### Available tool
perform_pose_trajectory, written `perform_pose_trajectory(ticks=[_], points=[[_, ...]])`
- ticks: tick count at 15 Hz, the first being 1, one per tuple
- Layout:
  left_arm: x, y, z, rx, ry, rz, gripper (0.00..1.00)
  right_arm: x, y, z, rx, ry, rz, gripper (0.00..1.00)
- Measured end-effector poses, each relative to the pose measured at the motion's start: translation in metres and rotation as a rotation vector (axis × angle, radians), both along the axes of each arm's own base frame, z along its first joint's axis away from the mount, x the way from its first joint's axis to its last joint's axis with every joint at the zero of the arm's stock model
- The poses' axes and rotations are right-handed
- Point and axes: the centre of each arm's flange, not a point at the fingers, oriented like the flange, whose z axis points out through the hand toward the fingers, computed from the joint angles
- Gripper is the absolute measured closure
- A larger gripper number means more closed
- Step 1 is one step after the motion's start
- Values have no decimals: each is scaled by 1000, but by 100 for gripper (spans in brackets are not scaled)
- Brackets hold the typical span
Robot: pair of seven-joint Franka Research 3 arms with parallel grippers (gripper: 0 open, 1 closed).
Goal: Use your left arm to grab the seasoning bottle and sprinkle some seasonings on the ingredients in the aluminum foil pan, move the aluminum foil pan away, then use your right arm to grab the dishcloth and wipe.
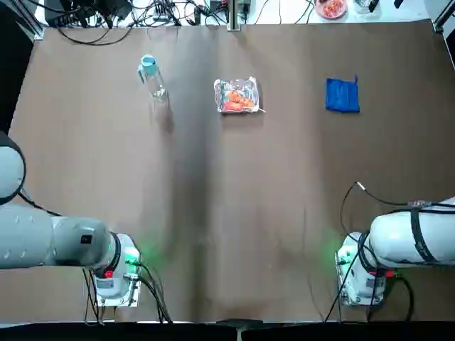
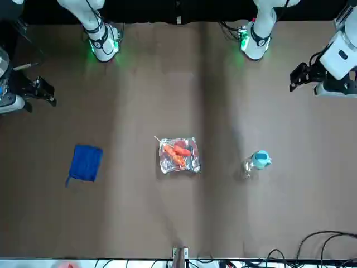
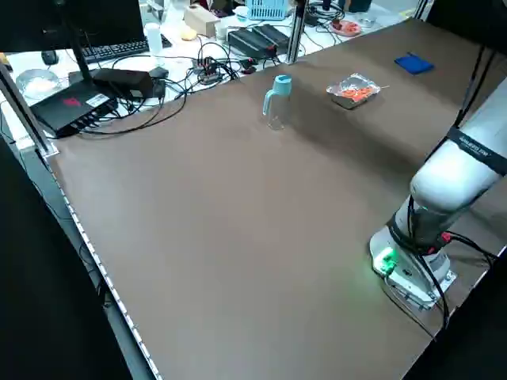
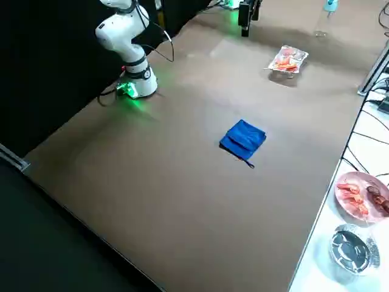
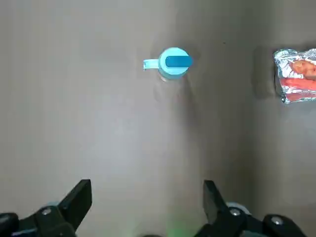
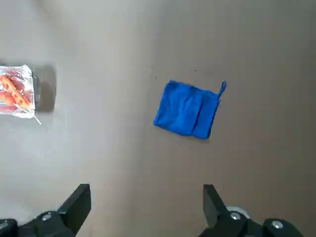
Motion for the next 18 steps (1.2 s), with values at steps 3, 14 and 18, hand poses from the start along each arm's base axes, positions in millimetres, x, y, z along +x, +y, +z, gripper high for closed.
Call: perform_pose_trajectory(ticks=[3,14,18], points=[[1,1,-2,6,3,-18,1,0,2,0,0,0,3,0],[18,35,-16,32,11,281,1,0,9,6,1,-12,17,0],[34,65,-46,42,58,479,1,0,10,6,1,-13,18,0]])
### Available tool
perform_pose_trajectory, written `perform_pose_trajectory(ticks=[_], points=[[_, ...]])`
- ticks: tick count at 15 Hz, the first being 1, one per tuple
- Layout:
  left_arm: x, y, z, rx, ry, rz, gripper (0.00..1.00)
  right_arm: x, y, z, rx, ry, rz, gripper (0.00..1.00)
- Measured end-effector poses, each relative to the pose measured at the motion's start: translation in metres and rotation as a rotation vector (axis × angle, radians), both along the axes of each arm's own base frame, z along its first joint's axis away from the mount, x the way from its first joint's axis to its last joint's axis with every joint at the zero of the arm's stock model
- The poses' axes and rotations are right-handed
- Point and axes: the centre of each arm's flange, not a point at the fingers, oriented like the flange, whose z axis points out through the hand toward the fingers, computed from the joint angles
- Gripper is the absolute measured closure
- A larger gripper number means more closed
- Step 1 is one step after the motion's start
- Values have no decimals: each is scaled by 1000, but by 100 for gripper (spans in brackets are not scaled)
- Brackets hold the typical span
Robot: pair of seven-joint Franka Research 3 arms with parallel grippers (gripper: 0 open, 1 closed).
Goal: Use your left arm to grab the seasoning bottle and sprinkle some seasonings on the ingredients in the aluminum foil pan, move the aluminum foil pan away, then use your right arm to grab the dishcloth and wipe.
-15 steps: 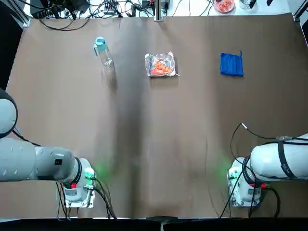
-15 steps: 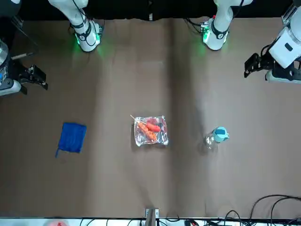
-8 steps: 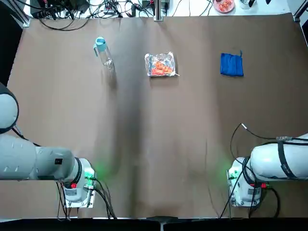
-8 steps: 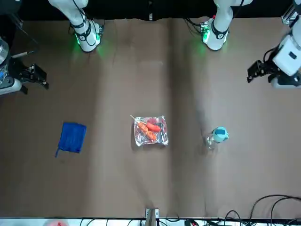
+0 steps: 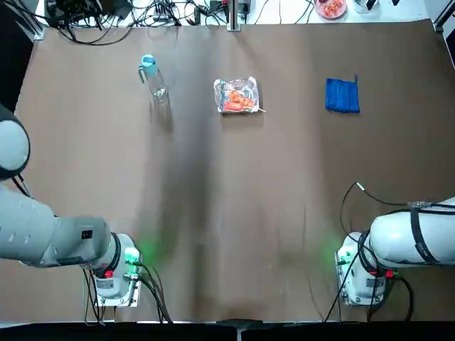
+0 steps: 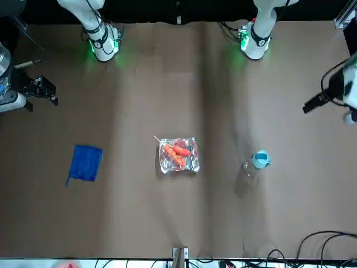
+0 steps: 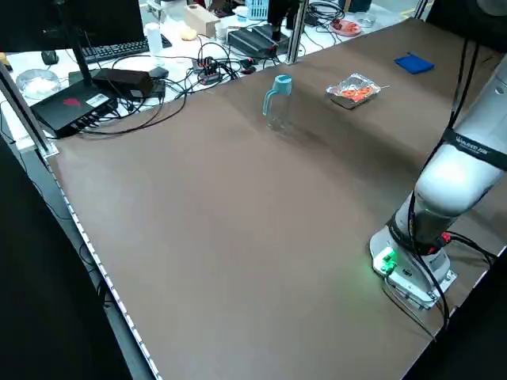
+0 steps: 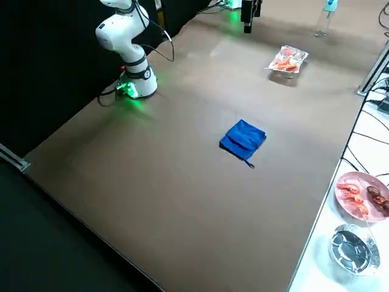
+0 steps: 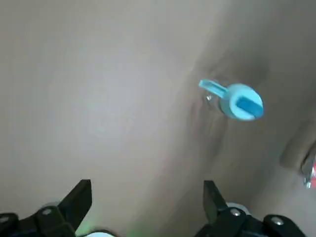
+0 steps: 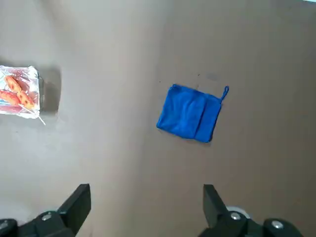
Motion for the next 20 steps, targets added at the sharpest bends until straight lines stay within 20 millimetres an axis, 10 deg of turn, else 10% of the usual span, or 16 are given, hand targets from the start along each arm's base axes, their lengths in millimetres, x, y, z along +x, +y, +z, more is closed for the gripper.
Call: perform_pose_trajectory(ticks=[8,20], points=[[56,9,-79,22,-25,620,1,0,0,3,0,-6,0,0],[108,-3,-209,21,-31,1033,1,-1,14,3,-3,-5,73,0]])
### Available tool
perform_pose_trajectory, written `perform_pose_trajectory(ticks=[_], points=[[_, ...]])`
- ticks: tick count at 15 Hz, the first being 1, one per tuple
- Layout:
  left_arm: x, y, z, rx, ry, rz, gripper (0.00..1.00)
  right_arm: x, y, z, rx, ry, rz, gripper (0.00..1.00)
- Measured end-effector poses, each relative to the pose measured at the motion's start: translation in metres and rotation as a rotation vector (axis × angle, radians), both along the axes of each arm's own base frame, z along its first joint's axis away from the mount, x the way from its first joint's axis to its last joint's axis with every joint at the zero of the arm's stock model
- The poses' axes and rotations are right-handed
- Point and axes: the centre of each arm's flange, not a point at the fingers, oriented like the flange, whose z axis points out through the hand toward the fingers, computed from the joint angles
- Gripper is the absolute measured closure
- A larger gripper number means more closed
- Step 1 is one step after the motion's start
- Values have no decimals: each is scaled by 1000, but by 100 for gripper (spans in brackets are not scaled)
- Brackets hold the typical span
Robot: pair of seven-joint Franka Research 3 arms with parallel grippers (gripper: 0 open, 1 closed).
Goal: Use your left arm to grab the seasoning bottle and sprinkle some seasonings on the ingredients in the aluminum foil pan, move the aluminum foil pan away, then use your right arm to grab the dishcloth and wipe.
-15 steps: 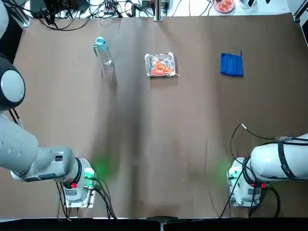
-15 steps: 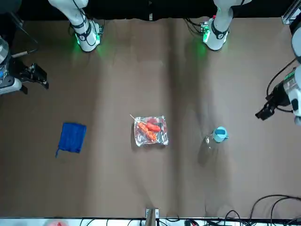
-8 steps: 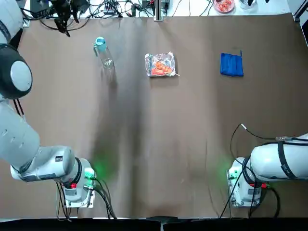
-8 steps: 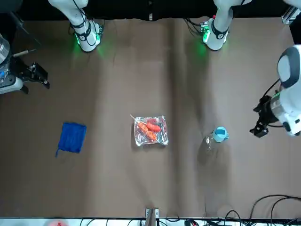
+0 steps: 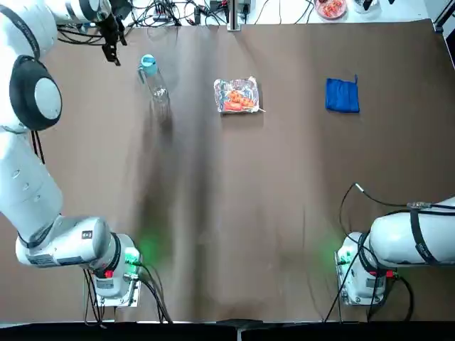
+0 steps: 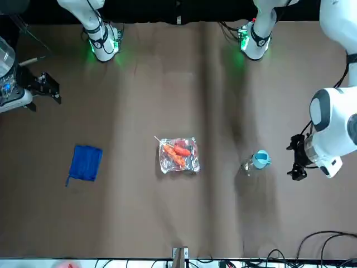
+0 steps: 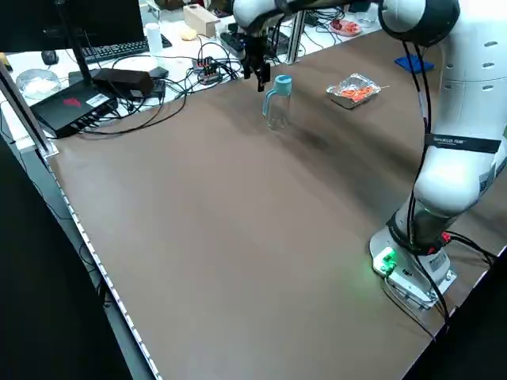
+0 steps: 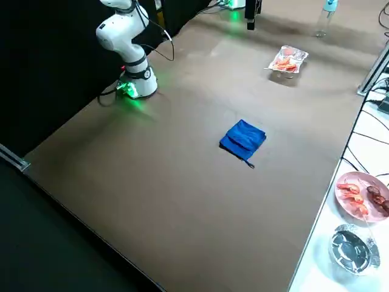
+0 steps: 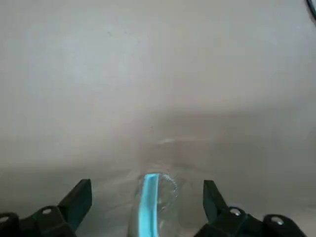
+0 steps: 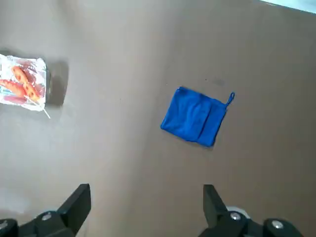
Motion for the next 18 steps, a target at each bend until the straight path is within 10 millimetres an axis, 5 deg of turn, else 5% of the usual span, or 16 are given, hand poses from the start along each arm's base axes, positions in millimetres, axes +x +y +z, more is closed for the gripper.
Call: perform_pose_trajectory(ticks=[5,10,14,18], points=[[-1,-10,-57,-5,-3,43,1,0,0,0,-2,-1,27,0],[-12,-47,-109,-5,38,64,1,0,0,0,-2,0,29,0],[-19,-40,-120,-3,50,77,1,0,-1,0,-3,0,29,0],[-18,-40,-112,-3,38,90,1,0,-1,0,-3,0,29,0]])
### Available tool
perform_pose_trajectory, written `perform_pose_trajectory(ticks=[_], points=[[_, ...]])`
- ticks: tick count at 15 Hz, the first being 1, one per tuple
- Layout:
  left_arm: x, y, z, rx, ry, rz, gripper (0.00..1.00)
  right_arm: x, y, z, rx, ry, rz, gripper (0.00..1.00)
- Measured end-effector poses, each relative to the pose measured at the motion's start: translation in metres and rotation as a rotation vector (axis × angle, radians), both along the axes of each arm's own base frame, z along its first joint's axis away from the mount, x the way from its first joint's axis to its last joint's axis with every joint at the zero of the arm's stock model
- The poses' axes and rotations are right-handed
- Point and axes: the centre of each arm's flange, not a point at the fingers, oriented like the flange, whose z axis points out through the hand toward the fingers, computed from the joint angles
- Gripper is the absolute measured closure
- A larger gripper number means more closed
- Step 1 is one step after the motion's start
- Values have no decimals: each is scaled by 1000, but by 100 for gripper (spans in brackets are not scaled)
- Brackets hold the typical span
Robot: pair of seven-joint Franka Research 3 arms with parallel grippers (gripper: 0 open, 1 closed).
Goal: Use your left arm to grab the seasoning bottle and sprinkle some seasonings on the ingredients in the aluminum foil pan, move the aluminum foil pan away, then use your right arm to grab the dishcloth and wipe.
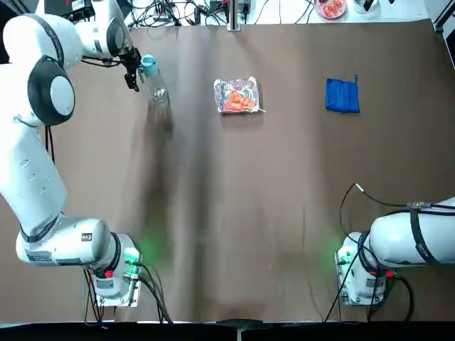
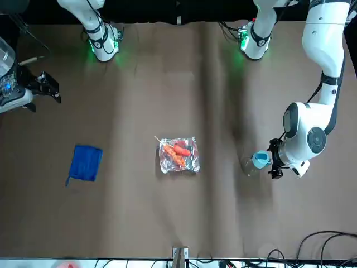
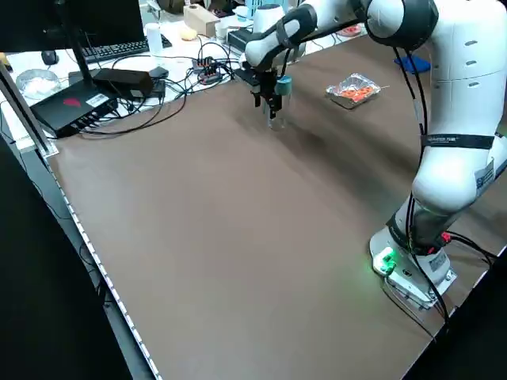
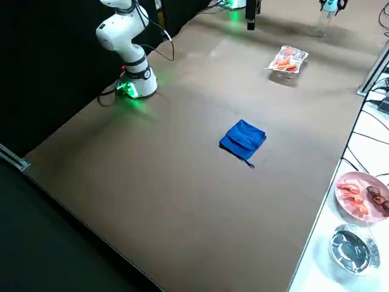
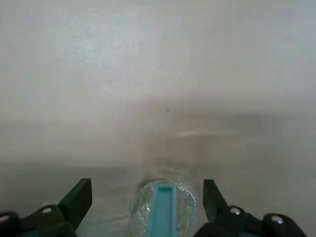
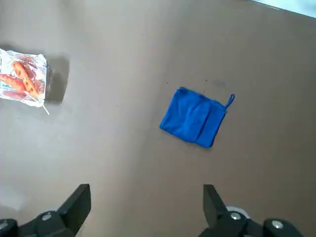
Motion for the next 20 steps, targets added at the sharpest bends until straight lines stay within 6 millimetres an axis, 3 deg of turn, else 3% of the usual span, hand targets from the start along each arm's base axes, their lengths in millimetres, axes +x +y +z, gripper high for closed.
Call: perform_pose_trajectory(ticks=[5,12,20], points=[[-1,-1,19,1,-22,3,1,0,0,0,0,0,1,0],[-7,-17,14,4,-10,-8,3,0,0,0,0,0,2,0],[-6,-18,16,99,-25,27,3,0,0,0,0,0,3,0]])
